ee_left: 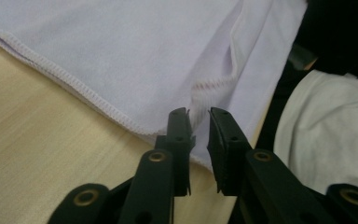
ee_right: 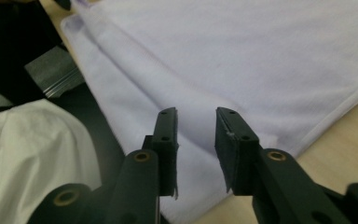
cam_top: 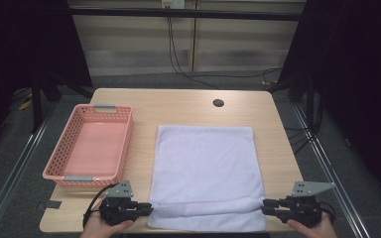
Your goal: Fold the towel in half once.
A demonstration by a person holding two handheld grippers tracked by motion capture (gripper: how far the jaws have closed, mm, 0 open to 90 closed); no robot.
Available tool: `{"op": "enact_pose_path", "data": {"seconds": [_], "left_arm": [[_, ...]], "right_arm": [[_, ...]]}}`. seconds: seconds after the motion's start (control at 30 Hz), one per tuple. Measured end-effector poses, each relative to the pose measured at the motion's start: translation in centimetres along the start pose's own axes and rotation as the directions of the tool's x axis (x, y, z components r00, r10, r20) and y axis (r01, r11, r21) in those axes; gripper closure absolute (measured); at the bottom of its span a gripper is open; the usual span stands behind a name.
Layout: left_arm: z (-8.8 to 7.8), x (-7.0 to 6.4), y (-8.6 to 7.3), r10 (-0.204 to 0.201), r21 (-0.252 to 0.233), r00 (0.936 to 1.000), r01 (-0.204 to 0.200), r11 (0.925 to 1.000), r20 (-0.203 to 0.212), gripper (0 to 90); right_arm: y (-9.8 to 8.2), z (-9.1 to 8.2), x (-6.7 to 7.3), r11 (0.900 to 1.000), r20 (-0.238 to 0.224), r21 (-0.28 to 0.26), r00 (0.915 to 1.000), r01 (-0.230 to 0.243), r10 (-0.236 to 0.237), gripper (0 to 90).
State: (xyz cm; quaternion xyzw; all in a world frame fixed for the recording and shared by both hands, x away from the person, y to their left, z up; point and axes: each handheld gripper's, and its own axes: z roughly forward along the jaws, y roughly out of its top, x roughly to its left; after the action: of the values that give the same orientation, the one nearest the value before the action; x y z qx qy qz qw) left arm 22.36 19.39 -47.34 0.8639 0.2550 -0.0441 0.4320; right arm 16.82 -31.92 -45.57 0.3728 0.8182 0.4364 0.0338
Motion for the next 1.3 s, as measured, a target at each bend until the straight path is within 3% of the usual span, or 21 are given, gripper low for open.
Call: {"op": "enact_pose_path", "data": {"seconds": [0.07, 0.2, 0.33, 0.4, 0.47, 0.53, 0.57, 0.63, 0.67, 0.83, 0.93, 1.07, 1.13, 1.3], "left_arm": [[-0.1, 0.4, 0.5, -0.021, -0.048, 0.9995, 0.020, 0.9986, -0.023, 71.6], [1.4, 1.4, 2.3, -0.041, -0.042, 0.9985, 0.040, 0.9983, -0.036, 53.4], [3.5, 1.0, 3.3, -0.020, 0.007, 0.9998, 0.020, 0.9998, -0.002, 53.7], [4.0, 0.7, 3.2, 0.001, 0.058, 1.0000, -0.001, 0.9983, -0.004, 56.0], [4.2, 0.4, 2.6, 0.006, 0.085, 0.9998, -0.008, 0.9964, 0.018, 61.4], [4.0, 0.2, 2.1, 0.001, 0.111, 0.9999, -0.002, 0.9938, 0.012, 68.2], [3.9, 0.2, 1.9, -0.003, 0.115, 1.0000, 0.002, 0.9933, 0.006, 67.4], [3.3, 0.0, 1.3, -0.011, 0.113, 0.9999, 0.010, 0.9936, 0.010, 64.8], [3.0, -0.1, 1.1, -0.009, 0.120, 0.9999, 0.011, 0.9927, -0.012, 63.8], [2.0, 0.3, 0.9, -0.043, 0.053, 0.9991, 0.043, 0.9977, -0.003, 57.8], [2.3, 0.9, 2.1, -0.053, 0.033, 0.9985, 0.054, 0.9980, -0.017, 57.7], [3.7, 2.3, 3.9, -0.062, 0.031, 0.9960, 0.064, 0.9974, -0.063, 56.0], [4.6, 3.1, 5.1, -0.043, 0.047, 0.9961, 0.047, 0.9978, -0.077, 54.2], [6.5, 5.4, 6.7, -0.104, 0.032, 0.9881, 0.108, 0.9936, -0.114, 51.7]], "right_arm": [[0.6, 0.5, -0.3, 1.000, 0.008, -0.011, 0.9999, 0.011, -0.011, 60.6], [1.4, 2.9, -2.0, 0.999, 0.011, 0.046, 0.9999, 0.001, -0.002, 53.3], [2.1, 5.1, -3.3, 0.995, -0.009, 0.101, 1.0000, 0.003, -0.002, 51.9], [2.2, 5.8, -3.6, 0.992, -0.045, 0.123, 0.9990, 0.006, -0.001, 53.4], [1.8, 6.2, -3.4, 0.987, -0.071, 0.159, 0.9975, 0.019, -0.008, 65.2], [1.3, 5.9, -2.7, 0.986, -0.092, 0.160, 0.9951, 0.051, -0.036, 78.1], [1.2, 5.5, -2.4, 0.986, -0.119, 0.155, 0.9923, 0.053, -0.034, 79.4], [0.9, 4.5, -1.8, 0.990, -0.132, 0.131, 0.9908, 0.049, -0.031, 78.3], [0.7, 3.9, -1.4, 0.991, -0.139, 0.123, 0.9897, 0.053, -0.035, 76.2], [0.3, 1.9, 0.6, 0.995, -0.164, 0.075, 0.9854, 0.059, -0.046, 71.1], [0.5, 1.6, 0.6, 0.998, -0.122, 0.040, 0.9914, 0.052, -0.047, 68.3], [1.5, 2.0, -1.2, 1.000, -0.053, -0.015, 0.9985, 0.011, -0.011, 68.9], [2.1, 2.4, -2.3, 1.000, -0.016, -0.016, 0.9999, 0.004, -0.004, 69.1], [3.5, 4.8, -5.1, 1.000, 0.036, 0.017, 0.9991, -0.022, 0.022, 61.0]]}}
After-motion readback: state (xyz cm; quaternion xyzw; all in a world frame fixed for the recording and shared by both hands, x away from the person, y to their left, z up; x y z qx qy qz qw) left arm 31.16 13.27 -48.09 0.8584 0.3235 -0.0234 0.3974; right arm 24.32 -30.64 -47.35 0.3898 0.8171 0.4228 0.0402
